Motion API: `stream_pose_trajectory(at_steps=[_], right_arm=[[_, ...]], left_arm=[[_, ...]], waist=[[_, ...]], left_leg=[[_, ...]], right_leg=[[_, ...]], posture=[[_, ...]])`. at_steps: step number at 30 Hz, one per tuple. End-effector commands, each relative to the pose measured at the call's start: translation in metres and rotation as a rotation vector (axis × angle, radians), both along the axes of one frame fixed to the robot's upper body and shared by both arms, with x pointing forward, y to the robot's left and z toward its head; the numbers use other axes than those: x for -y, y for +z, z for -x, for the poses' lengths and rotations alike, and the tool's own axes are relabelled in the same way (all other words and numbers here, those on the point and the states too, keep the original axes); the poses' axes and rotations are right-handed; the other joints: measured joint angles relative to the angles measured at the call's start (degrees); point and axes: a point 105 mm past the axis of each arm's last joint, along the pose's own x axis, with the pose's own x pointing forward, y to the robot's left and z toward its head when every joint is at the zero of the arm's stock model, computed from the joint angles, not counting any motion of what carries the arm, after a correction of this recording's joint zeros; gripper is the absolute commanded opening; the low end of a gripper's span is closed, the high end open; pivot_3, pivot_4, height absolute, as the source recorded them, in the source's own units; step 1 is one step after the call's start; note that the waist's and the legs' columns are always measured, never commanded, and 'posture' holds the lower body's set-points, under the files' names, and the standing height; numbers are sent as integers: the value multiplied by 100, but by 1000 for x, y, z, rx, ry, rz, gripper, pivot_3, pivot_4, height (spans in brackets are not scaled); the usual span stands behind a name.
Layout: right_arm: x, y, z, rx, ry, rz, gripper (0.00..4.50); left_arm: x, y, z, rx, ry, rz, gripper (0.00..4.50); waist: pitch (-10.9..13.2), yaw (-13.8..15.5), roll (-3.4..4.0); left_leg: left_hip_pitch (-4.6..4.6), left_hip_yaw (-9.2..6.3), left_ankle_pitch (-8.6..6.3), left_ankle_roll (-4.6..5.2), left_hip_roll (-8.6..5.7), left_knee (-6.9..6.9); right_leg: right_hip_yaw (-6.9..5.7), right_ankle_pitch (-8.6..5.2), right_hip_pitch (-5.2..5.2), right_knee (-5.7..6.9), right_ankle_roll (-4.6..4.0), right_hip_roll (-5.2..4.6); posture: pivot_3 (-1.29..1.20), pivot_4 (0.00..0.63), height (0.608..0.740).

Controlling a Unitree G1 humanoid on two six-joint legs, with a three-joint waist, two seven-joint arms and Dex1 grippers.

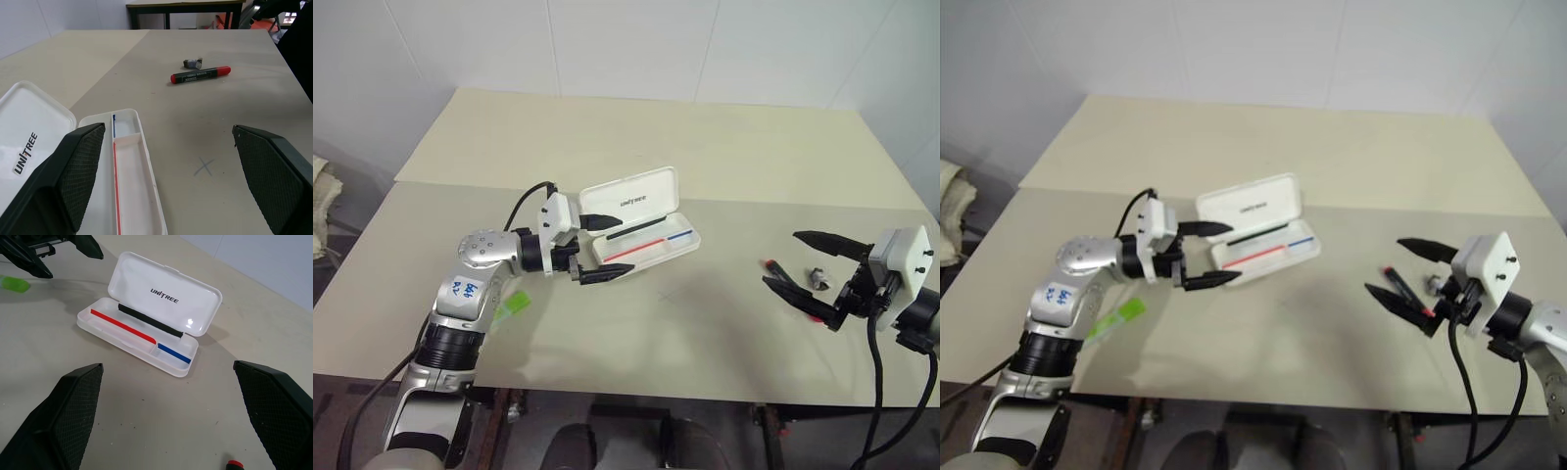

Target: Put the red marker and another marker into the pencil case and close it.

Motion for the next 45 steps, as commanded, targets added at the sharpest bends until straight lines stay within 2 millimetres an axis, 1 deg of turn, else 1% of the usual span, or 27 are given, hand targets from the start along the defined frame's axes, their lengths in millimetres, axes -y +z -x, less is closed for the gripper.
stream_pose_trajectory(at_steps=[1, 7, 9, 11, 12, 15, 16, 18, 20, 22, 23, 25, 27, 28, 33, 36, 39, 45], right_arm=[[1, 9, 1, 40, 10, 24, 4500], [-9, 5, -2, 49, 22, -10, 4500], [-16, 8, -6, 65, 37, -22, 4500], [-23, 9, -9, 76, 58, -30, 4500], [-27, 8, -10, 77, 67, -37, 4500], [-35, 3, -11, 71, 88, -55, 4500], [-38, 1, -11, 70, 97, -59, 4500], [-49, -2, -12, 72, 115, -69, 4500], [-54, 2, -12, 80, 136, -77, 4500], [-57, 6, -12, 88, 152, -84, 4500], [-63, 6, -13, 91, 159, -86, 4500], [-65, 5, -13, 88, 175, -89, 4500], [-73, 4, -12, 84, 195, -93, 4500], [-77, 4, -12, 84, 199, -94, 4500], [-80, 7, -12, 100, 208, -107, 4500], [-84, 10, -13, 119, 213, -112, 4500], [-90, 12, -13, 135, 216, -123, 4500], [-94, 13, -10, 150, 215, -131, 4500]], left_arm=[[-3, 8, -2, 36, 3, -4, 4470], [-7, 8, -4, 55, 40, 4, 4470], [-10, 9, -5, 50, 58, 2, 4470], [-9, 5, -4, 49, 49, -28, 4470], [-10, 2, -4, 49, 48, -37, 4470], [-12, 2, -12, 57, 102, -31, 4470], [-12, 0, -13, 60, 107, -50, 4067], [-16, -5, -15, 55, 122, -70, 3554], [-9, -8, -18, 48, 135, -86, 2907], [-1, -11, -19, 43, 128, -96, 2907], [-5, -12, -20, 40, 129, -101, 2907], [8, -18, -19, 26, 107, -119, 2907], [12, -21, -16, 18, 87, -131, 2907], [12, -22, -16, 16, 87, -140, 2907], [17, -31, -13, -6, 80, -190, 2907], [16, -39, -17, -20, 117, -230, 2907], [19, -45, -21, -26, 133, -262, 2907], [24, -48, -29, -29, 155, -313, 2907]], waist=[[0, 3, 0], [0, 2, -1], [1, -3, 0], [1, -7, 1], [1, -7, 0], [1, 12, 1], [1, 16, 1], [1, 6, 1], [3, -1, 3], [3, 7, 3], [3, 9, 3], [3, 8, 3], [3, 7, 3], [3, 0, 3], [3, -1, 3], [3, 2, 3], [3, 0, 3], [3, 7, 3]], left_leg=[[0, 0, 0, 0, 0, 1], [1, -1, 0, 0, 0, 1], [1, 0, 0, 0, 0, 1], [1, 1, 0, 0, 0, 1], [2, 1, 0, 0, 0, 0], [3, -1, 0, 0, 1, -2], [3, -3, 0, 0, 1, -2], [0, -2, 0, 0, 0, -1], [0, 3, -1, 0, 0, -1], [0, 4, -1, 0, 0, -1], [0, 2, -1, 0, 0, -1], [0, 3, -1, 0, 0, -1], [0, -2, -1, 0, 0, -2], [0, -2, -1, 0, 0, -2], [-1, 2, -2, 0, 0, -3], [-1, 2, -2, 1, 1, -2], [-1, 1, -2, 1, 1, -2], [-4, 1, -2, 1, 0, -2]], right_leg=[[0, 0, 0, 1, 0, 0], [0, 1, 2, -1, 2, 0], [0, 2, 2, 0, 3, -1], [0, 2, 1, -2, 3, -2], [0, 2, 1, -2, 3, -1], [-4, 2, 1, 0, 3, 0], [-4, 2, 1, 1, 3, -1], [-5, 2, 1, 0, 3, -2], [-5, 2, 0, -2, 3, -3], [-5, 2, 0, -3, 4, -2], [-7, 2, 0, -3, 4, -3], [-8, 3, -1, -4, 4, -2], [-12, 2, 0, 1, 5, -2], [-13, 3, -1, 0, 5, -2], [-14, 3, -3, -2, 5, -3], [-14, 2, -3, -2, 5, -3], [-14, 2, -3, -2, 4, -3], [-18, 3, -3, -3, 5, -4]], posture=[[0, 150, 740], [0, 150, 740], [0, 150, 740], [0, 150, 740], [0, 150, 740], [0, 150, 740], [0, 150, 740], [0, 150, 740], [0, 150, 740], [0, 150, 740], [0, 150, 740], [0, 150, 740], [0, 150, 740], [0, 150, 740], [0, 150, 740], [0, 150, 740], [0, 150, 740], [0, 150, 740]])
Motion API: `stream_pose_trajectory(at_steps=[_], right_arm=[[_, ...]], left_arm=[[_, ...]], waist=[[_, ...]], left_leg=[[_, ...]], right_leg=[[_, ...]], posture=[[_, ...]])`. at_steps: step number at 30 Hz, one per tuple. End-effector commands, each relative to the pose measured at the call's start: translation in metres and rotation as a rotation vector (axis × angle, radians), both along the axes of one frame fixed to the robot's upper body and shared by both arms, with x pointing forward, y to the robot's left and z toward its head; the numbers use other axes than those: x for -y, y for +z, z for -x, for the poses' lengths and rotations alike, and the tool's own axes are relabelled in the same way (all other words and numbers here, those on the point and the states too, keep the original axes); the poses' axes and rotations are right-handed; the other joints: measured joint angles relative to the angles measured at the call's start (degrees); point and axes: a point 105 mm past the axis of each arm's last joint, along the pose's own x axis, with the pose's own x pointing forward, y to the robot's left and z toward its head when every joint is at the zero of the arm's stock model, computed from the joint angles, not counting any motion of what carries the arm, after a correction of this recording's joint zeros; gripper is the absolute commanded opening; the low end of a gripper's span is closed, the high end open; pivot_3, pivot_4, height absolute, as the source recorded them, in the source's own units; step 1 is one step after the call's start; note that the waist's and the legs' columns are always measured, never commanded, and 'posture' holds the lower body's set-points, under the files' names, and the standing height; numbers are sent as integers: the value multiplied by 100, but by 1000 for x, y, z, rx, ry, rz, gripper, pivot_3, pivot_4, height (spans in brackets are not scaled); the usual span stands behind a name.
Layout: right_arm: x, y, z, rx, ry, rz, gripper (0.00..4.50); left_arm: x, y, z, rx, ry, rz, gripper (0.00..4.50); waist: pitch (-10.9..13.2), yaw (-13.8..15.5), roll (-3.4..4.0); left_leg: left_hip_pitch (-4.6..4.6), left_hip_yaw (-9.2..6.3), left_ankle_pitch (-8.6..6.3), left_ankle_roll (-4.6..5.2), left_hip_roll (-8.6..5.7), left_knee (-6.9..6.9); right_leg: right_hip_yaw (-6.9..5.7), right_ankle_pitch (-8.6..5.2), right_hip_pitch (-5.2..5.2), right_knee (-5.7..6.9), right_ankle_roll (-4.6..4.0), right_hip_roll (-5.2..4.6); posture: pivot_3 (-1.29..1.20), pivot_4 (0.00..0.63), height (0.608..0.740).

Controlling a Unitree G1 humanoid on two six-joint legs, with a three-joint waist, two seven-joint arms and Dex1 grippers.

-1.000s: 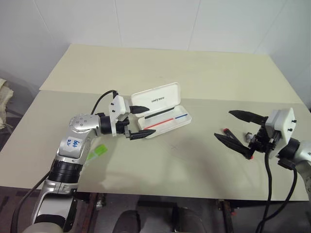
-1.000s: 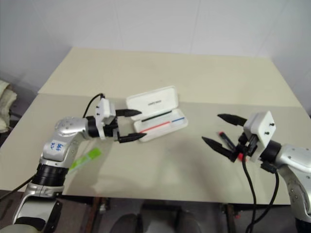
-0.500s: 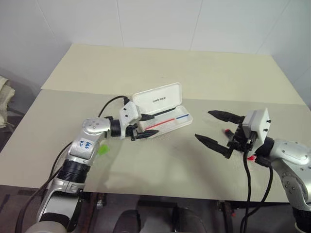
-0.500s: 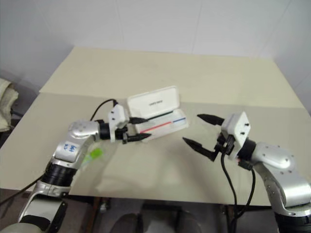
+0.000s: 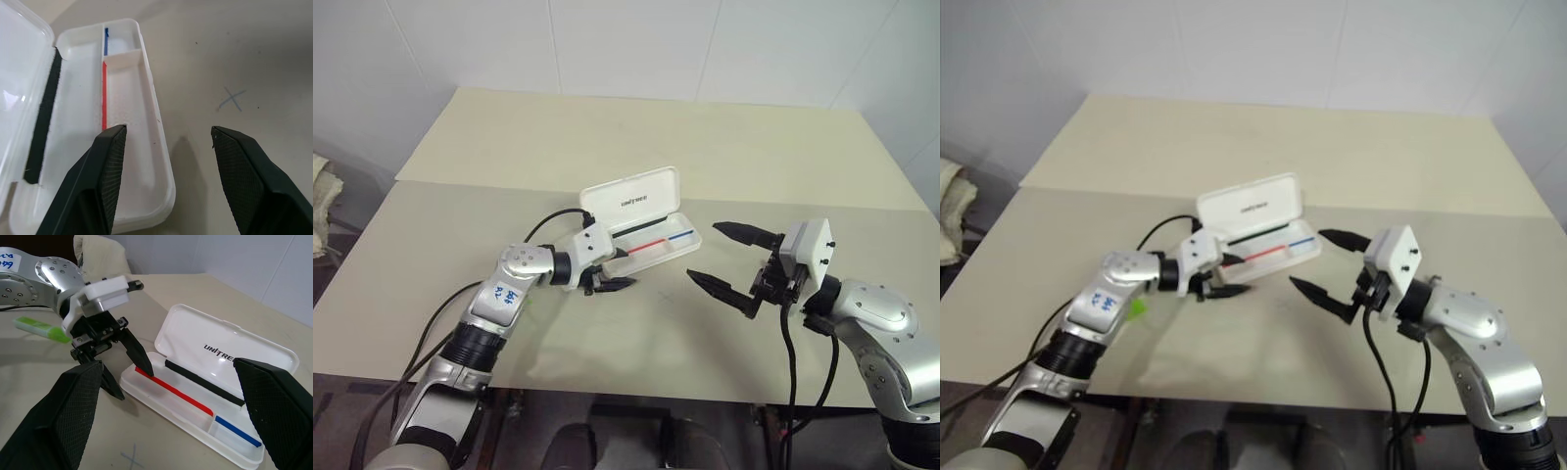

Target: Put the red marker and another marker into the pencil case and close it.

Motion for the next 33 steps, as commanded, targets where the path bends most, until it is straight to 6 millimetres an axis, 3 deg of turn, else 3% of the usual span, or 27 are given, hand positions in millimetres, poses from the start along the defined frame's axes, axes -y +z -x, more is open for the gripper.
stream_pose_trajectory(at_steps=[1, 8, 12, 20, 25, 28, 33], right_arm=[[-6, 14, 7, 79, 13, -13, 4500], [-4, 7, 15, 51, 31, 19, 4500], [9, -1, 17, 3, 35, 65, 4500], [38, -9, 21, -67, 41, 159, 4500], [44, -4, 19, -63, 41, 176, 4500], [41, -2, 19, -54, 45, 174, 4500], [36, 2, 19, -43, 58, 171, 4500]], left_arm=[[6, 9, -5, 36, -3, -29, 2907], [15, 13, -1, 6, -50, -84, 2907], [16, 11, 6, -19, -78, -115, 2907], [6, 1, 7, -53, -35, -186, 2907], [-7, -9, 5, -92, 8, -222, 2907], [-10, -13, 4, -109, 30, -229, 2364], [-14, -20, 5, -128, 32, -263, 673]], waist=[[0, -7, 0], [0, -4, 0], [0, -5, 0], [1, -4, -1], [1, -8, -2], [1, -16, -2], [1, -15, -2]], left_leg=[[0, 0, 0, 0, 0, 0], [0, -1, 0, 1, 0, -1], [-1, 0, -2, 4, 0, -1], [1, -1, -3, 5, 1, 2], [2, 0, -3, 5, 2, 2], [2, 0, -3, 5, 2, 2], [4, 1, -3, 5, 2, 2]], right_leg=[[-1, 0, 0, 0, 0, 0], [-4, 0, -1, 0, 0, 0], [-5, 0, -1, -2, 0, -1], [-5, 0, 1, -1, 0, 1], [-5, 0, 1, -1, 0, 0], [-4, 0, 1, -2, 0, 0], [-4, 0, 1, -1, 0, 0]], posture=[[0, 150, 740], [0, 150, 740], [0, 150, 740], [0, 150, 740], [0, 150, 740], [0, 150, 740], [0, 150, 740]])
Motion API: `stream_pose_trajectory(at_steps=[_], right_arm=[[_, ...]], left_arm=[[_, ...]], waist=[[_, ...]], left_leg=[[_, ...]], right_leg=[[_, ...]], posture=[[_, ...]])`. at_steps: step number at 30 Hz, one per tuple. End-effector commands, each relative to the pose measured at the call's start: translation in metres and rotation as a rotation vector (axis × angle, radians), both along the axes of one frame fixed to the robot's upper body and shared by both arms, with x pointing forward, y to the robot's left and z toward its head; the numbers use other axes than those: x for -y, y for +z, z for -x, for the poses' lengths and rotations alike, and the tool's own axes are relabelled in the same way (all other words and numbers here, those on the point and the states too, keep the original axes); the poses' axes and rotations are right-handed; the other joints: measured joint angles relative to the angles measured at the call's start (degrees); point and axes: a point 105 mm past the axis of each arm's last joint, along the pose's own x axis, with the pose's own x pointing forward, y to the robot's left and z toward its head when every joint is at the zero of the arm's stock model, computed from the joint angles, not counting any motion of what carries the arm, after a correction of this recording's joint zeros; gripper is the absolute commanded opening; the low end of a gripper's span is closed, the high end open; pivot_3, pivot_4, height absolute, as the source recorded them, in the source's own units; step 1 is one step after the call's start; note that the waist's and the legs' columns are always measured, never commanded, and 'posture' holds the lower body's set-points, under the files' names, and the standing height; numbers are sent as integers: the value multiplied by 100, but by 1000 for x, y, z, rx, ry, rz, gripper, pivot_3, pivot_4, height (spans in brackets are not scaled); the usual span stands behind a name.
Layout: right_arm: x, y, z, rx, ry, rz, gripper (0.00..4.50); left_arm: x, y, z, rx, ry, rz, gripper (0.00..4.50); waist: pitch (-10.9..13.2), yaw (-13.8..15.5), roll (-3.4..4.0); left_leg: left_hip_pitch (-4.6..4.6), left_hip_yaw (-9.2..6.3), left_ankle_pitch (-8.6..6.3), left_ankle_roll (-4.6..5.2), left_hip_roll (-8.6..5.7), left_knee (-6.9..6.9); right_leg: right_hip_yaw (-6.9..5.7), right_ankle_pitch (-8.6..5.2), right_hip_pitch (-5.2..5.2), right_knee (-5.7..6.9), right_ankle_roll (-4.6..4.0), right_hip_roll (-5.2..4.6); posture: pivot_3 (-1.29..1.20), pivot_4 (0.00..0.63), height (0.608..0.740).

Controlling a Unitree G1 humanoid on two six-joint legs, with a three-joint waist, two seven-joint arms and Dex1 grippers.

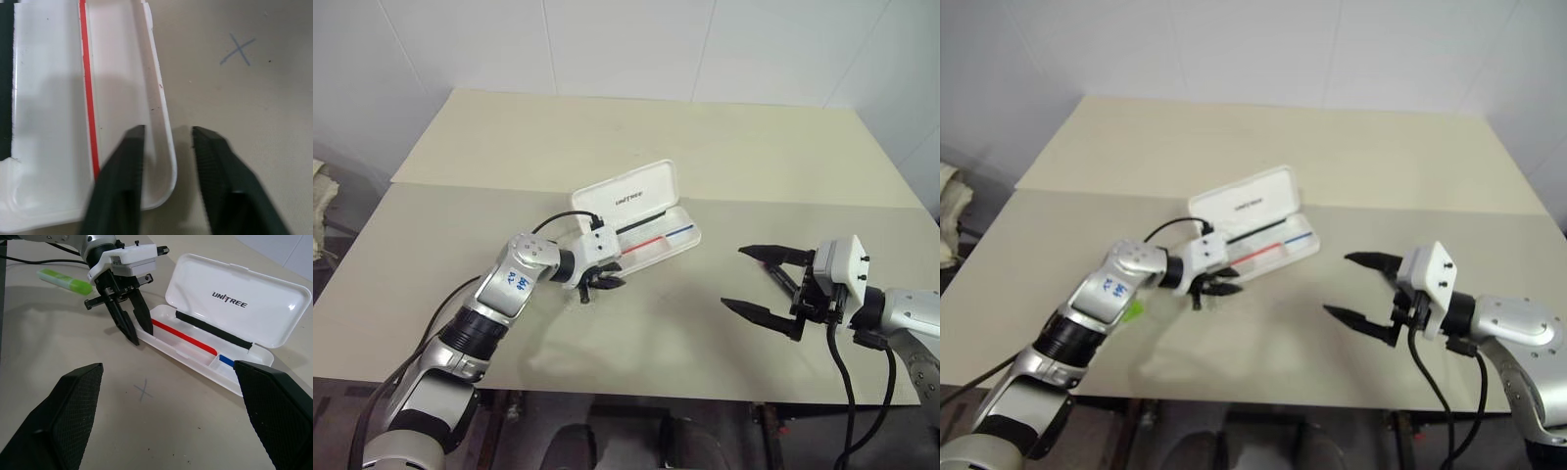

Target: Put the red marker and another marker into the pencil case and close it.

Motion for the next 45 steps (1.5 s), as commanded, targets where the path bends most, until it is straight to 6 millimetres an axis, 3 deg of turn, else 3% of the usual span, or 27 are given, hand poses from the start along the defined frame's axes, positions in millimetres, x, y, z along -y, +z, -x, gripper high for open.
stream_pose_trajectory(at_steps=[1, 2, 7, 11, 18, 25, 33, 40, 45], right_arm=[[-4, 16, 4, 60, 21, 6, 4500], [-4, 18, 4, 63, 22, 5, 4500], [-4, 21, 5, 68, 23, 8, 4500], [-4, 21, 5, 65, 22, 9, 4500], [-2, 19, 5, 52, 13, -3, 4500], [-4, 18, 4, 46, 9, -23, 4500], [-7, 19, 7, 41, -2, -39, 4500], [-7, 20, 8, 43, -17, -43, 4500], [-7, 20, 7, 43, -19, -47, 4500]], left_arm=[[-5, -11, 3, -27, 0, -47, 330], [-4, -11, 4, -28, -4, -47, 13], [-1, -10, 4, -14, -26, -46, 13], [11, 2, 9, 12, -94, 13, 13], [14, 21, 41, 40, -352, -12, 13], [1, 18, 49, 78, -476, -128, 13], [18, 11, 43, 95, -486, -132, 13], [16, 5, 44, 43, -455, -147, 13], [13, 7, 40, 30, -396, -137, 1426]], waist=[[0, 2, 0], [-1, 3, 1], [-1, 10, 0], [-1, 21, 0], [1, 13, 3], [3, 20, 4], [3, 20, 4], [3, 10, 4], [3, 9, 4]], left_leg=[[1, 0, 0, 0, 0, 0], [4, 0, 0, 0, 0, 0], [8, -1, 0, 0, 0, 1], [7, -1, 0, 0, 0, 2], [-2, 0, -8, 0, -1, 1], [-3, 3, -11, 0, -1, 5], [-3, 3, -12, 1, -1, 10], [-3, 3, -13, 3, -1, 8], [-2, 1, -13, 3, 0, 11]], right_leg=[[0, 0, 0, 0, 0, 0], [0, 0, 2, 1, 0, 0], [0, 0, 8, 0, 0, -1], [1, 0, 7, 1, 0, -2], [0, 0, -1, 1, 0, -1], [-2, 0, -2, -4, 0, -2], [-2, 0, 1, -3, 0, 0], [-2, 0, -1, -3, 0, 0], [-2, 0, -1, -1, 0, 0]], posture=[[0, 150, 740], [0, 150, 740], [0, 150, 740], [0, 150, 740], [0, 150, 740], [0, 150, 740], [0, 150, 740], [0, 150, 740], [0, 150, 740]])
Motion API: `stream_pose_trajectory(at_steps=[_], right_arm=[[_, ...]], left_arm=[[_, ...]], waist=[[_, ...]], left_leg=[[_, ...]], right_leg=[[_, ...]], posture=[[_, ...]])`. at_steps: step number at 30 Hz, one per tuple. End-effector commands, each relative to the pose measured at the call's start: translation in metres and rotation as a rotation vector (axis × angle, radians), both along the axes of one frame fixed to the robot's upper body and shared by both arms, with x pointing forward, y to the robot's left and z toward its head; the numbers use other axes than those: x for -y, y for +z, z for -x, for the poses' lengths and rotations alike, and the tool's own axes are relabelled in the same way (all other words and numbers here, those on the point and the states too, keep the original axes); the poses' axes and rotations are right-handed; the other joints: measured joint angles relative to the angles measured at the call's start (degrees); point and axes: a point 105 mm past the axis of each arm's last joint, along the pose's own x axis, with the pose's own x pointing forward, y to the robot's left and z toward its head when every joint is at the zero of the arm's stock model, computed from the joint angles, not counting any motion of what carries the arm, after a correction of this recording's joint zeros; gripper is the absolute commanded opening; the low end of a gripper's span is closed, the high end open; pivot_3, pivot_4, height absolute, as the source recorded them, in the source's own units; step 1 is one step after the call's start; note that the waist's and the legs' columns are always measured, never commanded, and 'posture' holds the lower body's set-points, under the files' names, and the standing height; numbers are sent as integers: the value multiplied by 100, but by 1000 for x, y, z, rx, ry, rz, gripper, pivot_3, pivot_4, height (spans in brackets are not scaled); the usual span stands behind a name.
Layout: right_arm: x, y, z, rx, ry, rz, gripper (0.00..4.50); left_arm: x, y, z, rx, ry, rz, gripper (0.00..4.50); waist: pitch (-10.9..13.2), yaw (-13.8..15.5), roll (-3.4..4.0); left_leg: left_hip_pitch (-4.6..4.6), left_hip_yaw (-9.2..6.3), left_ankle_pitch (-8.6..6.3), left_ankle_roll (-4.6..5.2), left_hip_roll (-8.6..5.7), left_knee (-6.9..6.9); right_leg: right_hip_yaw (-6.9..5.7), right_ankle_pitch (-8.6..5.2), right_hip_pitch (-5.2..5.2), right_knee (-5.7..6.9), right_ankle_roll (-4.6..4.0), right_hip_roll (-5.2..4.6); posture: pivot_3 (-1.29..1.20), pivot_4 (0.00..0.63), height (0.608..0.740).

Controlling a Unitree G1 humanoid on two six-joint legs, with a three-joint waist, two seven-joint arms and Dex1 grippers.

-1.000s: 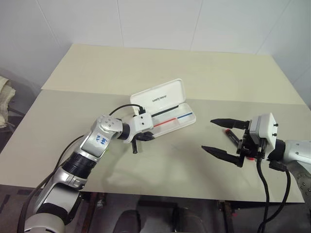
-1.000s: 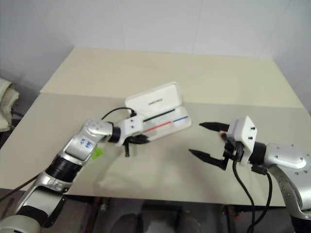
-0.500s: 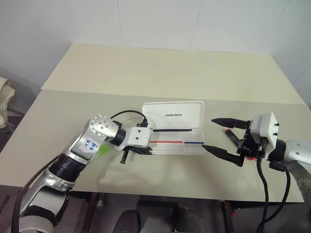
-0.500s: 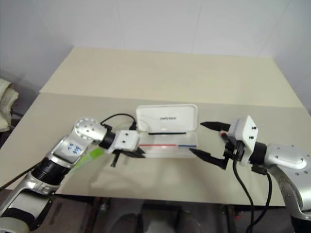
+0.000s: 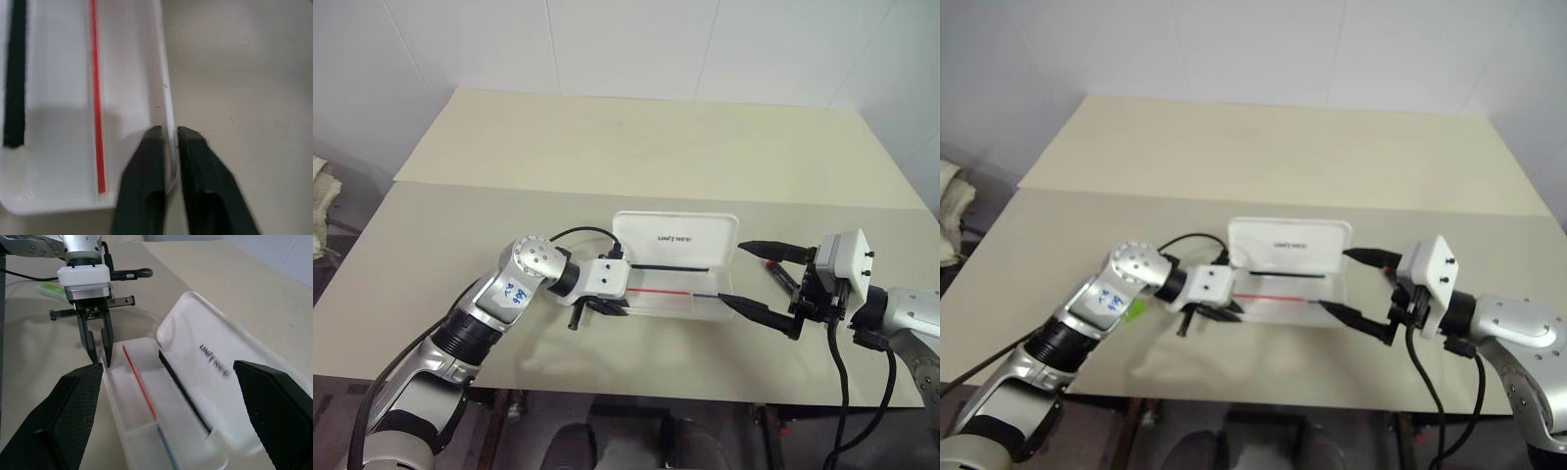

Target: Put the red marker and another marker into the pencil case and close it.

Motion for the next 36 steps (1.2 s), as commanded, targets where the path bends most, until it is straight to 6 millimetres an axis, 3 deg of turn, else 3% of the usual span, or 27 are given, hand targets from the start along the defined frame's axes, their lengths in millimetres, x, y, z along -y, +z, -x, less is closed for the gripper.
stream_pose_trajectory(at_steps=[1, 9, 20, 24, 31, 36], right_arm=[[-2, 12, 2, 52, 10, -13, 4500], [-7, 11, -2, 54, 22, -26, 4500], [-10, 11, -6, 60, 35, -37, 4500], [-9, 12, -6, 61, 32, -39, 4500], [-3, 11, -7, 46, -20, -79, 4500], [17, 3, -20, 22, -206, -115, 4500]], left_arm=[[2, 10, -2, 32, 18, 15, 1833], [1, 20, -1, 7, 39, 71, 4448], [-4, 19, 2, -31, 74, 105, 4448], [4, 31, 1, -22, 73, 227, 4448], [-9, 53, -4, 1, 99, 391, 4448], [-25, 65, -3, 15, 98, 493, 4448]], waist=[[0, -2, 0], [0, 2, 0], [0, 3, 0], [0, 5, 0], [0, -8, 0], [0, 4, -1]], left_leg=[[1, 0, 0, 0, 0, 0], [0, -1, 0, 0, 0, 0], [0, -1, 0, 0, 0, -1], [-1, -1, 0, 0, 0, -1], [1, -1, 0, 0, 1, -2], [1, -1, 0, 0, 1, -2]], right_leg=[[0, 0, 1, 1, 0, 0], [0, 0, 0, 1, 0, -1], [0, 0, 0, 1, 0, 0], [0, 0, 0, 0, 0, -1], [-1, 0, 0, 1, 0, 0], [-1, 0, 0, 3, 0, -2]], posture=[[0, 150, 740], [0, 150, 740], [0, 150, 740], [0, 150, 740], [0, 150, 740], [0, 150, 740]])
